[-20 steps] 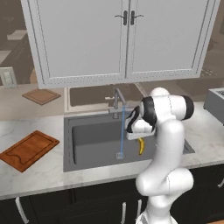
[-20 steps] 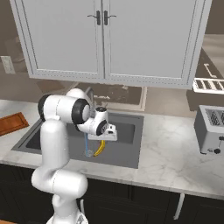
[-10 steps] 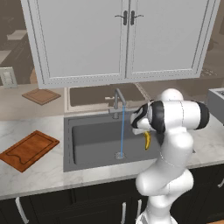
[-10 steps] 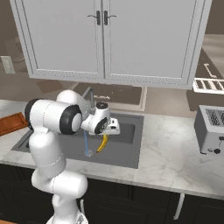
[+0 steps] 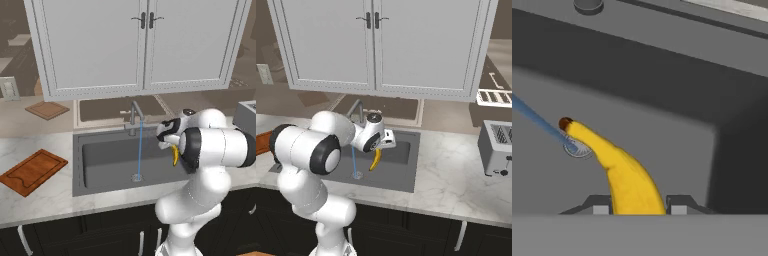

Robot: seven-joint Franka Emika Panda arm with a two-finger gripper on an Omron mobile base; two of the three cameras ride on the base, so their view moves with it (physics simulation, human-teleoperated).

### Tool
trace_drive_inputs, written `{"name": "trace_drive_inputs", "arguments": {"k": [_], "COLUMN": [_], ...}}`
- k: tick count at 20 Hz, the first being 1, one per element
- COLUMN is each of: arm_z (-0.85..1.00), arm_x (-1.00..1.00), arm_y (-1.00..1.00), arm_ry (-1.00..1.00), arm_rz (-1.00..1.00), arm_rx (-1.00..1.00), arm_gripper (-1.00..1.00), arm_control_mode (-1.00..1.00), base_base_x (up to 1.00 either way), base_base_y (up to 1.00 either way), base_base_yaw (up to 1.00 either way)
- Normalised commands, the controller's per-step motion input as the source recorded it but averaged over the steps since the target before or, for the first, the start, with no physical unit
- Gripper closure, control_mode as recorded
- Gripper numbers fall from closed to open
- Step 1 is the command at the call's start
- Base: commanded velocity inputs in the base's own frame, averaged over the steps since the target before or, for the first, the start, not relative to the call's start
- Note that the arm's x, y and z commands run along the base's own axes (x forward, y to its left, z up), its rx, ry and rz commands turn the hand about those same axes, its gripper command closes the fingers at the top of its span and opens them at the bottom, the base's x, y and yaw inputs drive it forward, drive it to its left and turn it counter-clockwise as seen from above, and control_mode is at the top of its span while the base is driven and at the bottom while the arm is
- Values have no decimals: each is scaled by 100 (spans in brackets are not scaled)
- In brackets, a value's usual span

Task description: Pick the banana from the sink and place it on the cutting board to airdry. Then turn off the sink faucet.

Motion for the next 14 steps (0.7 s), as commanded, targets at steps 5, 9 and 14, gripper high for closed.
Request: {"name": "trace_drive_inputs", "arguments": {"k": [5, 9, 14], "arm_z": [73, 70, 69], "arm_x": [-21, -32, -46], "arm_y": [0, 0, 0], "arm_ry": [-8, -5, -7], "arm_rz": [6, 7, 6], "arm_rx": [0, 0, 0], "arm_gripper": [100, 100, 100], "arm_control_mode": [-100, -100, -100], "base_base_x": [0, 0, 0], "base_base_y": [0, 0, 0], "base_base_yaw": [0, 0, 0]}}
